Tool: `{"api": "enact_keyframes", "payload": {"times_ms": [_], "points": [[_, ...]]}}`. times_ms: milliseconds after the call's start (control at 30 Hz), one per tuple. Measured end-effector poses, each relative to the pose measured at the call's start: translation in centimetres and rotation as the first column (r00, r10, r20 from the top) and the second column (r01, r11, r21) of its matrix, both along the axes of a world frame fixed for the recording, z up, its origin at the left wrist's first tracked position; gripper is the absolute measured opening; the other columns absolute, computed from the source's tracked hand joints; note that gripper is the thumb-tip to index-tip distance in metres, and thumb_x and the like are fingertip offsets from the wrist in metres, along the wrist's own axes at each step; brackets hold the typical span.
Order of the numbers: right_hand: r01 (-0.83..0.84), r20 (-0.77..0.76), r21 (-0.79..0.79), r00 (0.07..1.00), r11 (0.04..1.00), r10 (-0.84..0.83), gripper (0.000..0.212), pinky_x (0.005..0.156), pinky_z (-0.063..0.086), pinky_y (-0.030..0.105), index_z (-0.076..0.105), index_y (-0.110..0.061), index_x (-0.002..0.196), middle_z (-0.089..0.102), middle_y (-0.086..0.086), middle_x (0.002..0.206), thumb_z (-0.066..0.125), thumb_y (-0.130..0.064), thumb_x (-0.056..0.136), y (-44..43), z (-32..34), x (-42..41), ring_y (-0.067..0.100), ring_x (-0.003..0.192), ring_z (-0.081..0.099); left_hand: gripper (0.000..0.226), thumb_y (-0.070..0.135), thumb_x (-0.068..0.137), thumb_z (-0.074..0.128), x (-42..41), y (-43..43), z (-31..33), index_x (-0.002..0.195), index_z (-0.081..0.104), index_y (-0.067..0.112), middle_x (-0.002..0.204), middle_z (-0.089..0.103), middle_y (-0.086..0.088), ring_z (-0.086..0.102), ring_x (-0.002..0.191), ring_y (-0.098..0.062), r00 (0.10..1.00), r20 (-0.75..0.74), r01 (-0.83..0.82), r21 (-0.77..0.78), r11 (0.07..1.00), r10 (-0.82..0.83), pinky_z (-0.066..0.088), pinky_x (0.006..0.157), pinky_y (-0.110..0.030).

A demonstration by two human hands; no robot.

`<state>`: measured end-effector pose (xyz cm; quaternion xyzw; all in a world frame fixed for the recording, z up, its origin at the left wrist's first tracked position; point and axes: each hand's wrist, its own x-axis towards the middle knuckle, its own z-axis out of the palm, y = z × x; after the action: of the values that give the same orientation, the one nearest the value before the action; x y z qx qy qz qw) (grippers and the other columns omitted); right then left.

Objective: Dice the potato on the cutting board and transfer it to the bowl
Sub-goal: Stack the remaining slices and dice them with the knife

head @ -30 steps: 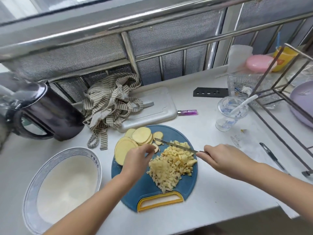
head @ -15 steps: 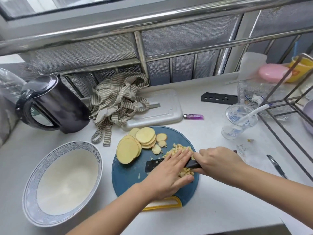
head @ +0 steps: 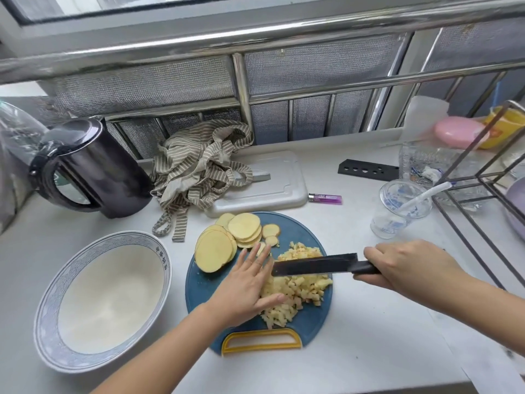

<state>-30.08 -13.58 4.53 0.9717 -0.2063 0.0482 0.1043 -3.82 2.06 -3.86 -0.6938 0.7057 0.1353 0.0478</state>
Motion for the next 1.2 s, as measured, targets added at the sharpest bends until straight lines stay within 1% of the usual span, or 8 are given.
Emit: {"api": "enact_keyframes", "payload": {"times_ms": [100, 200, 300, 433, 500, 800, 967, 1200], "points": [[0.344, -0.169, 0.316, 0.938, 0.884, -0.304, 0.049, 0.054, 0.039, 0.033, 0.042, -0.022, 0.066, 0.046, -0.008, 0.057, 0.04, -0.064, 0.091, -0.5, 1.5, -0.1, 0.014, 0.057, 0.052, 0.082, 0.07, 0.088, 0.004, 0.5, 0.2, 0.3, 0.153, -0.004, 0.02, 0.155, -0.027, 0.001, -0.035, 0.139, -0.016, 0.995, -0.028, -0.101, -0.009, 0.995, 0.1, -0.025, 0.113, -0.033], [0.445, -0.251, 0.822, 0.843, 0.355, -0.476, 0.048, 0.045, 0.037, 0.026, 0.053, -0.012, 0.065, 0.051, -0.003, 0.046, 0.051, -0.051, 0.094, -0.7, 1.7, 0.6, 0.013, 0.04, 0.043, 0.077, 0.057, 0.096, 0.002, 0.4, 0.0, 0.0, 0.145, 0.039, 0.011, 0.158, 0.017, -0.007, -0.005, 0.144, -0.028, 0.973, -0.149, -0.206, -0.224, 0.952, 0.176, 0.012, 0.119, -0.05], [0.346, -0.37, 0.925, 0.736, -0.154, -0.567, 0.047, 0.038, 0.032, 0.022, 0.052, -0.007, 0.07, 0.046, 0.005, 0.049, 0.052, -0.047, 0.094, -0.3, 1.2, 1.6, 0.015, 0.037, 0.038, 0.026, 0.016, 0.092, 0.064, 0.5, -0.7, -0.5, 0.116, 0.069, 0.007, 0.136, 0.055, -0.015, 0.029, 0.134, -0.036, 0.957, -0.232, -0.273, -0.516, 0.812, 0.174, 0.035, 0.104, -0.056], [0.238, -0.476, 0.864, 0.675, -0.443, -0.564, 0.043, 0.034, 0.03, 0.02, 0.049, -0.008, 0.073, 0.042, 0.004, 0.052, 0.049, -0.045, 0.096, 0.7, 0.8, 2.8, 0.012, 0.038, 0.034, 0.109, -0.022, 0.059, 0.069, -0.7, -1.5, -1.1, 0.151, 0.03, 0.022, 0.157, 0.02, -0.018, 0.007, 0.145, -0.043, 0.978, -0.11, -0.206, -0.515, 0.832, 0.174, 0.015, 0.109, -0.052], [0.194, -0.49, 0.841, 0.667, -0.505, -0.561, 0.043, 0.033, 0.03, 0.02, 0.049, -0.008, 0.073, 0.04, 0.003, 0.052, 0.047, -0.044, 0.097, 1.2, 0.7, 3.3, 0.011, 0.037, 0.034, 0.127, -0.021, 0.051, 0.058, -2.0, -1.6, -1.3, 0.155, 0.008, 0.032, 0.16, 0.004, -0.017, -0.002, 0.145, -0.042, 0.984, 0.022, -0.142, -0.486, 0.862, 0.175, 0.006, 0.108, -0.058], [0.228, -0.484, 0.847, 0.706, -0.48, -0.517, 0.047, 0.035, 0.031, 0.019, 0.049, -0.008, 0.075, 0.041, 0.003, 0.053, 0.04, -0.049, 0.099, 2.8, 1.7, 4.4, 0.013, 0.039, 0.034, 0.105, -0.005, 0.057, 0.028, -4.6, -2.7, -0.5, 0.154, 0.013, 0.032, 0.159, 0.012, -0.016, 0.002, 0.143, -0.044, 0.967, 0.248, 0.077, -0.498, 0.864, 0.057, 0.015, 0.106, -0.063], [0.259, -0.489, 0.846, 0.724, -0.466, -0.486, 0.047, 0.036, 0.029, 0.02, 0.047, -0.009, 0.078, 0.039, 0.002, 0.054, 0.04, -0.051, 0.098, 2.7, 2.5, 3.6, 0.012, 0.04, 0.031, 0.127, 0.0, 0.05, 0.07, -3.1, -2.9, -0.9, 0.155, 0.005, 0.033, 0.161, 0.003, -0.014, 0.0, 0.144, -0.042, 0.979, 0.17, -0.017, -0.49, 0.872, 0.115, 0.006, 0.106, -0.061], [0.279, -0.505, 0.842, 0.71, -0.461, -0.491, 0.047, 0.036, 0.027, 0.021, 0.048, -0.008, 0.079, 0.038, 0.003, 0.054, 0.042, -0.051, 0.096, 2.2, 3.6, 1.0, 0.013, 0.04, 0.029, 0.109, 0.011, 0.062, 0.065, -1.4, -2.6, -2.0, 0.155, 0.011, 0.026, 0.16, 0.007, -0.016, -0.007, 0.146, -0.038, 0.981, 0.086, -0.122, -0.421, 0.899, 0.174, 0.005, 0.113, -0.061]]}}
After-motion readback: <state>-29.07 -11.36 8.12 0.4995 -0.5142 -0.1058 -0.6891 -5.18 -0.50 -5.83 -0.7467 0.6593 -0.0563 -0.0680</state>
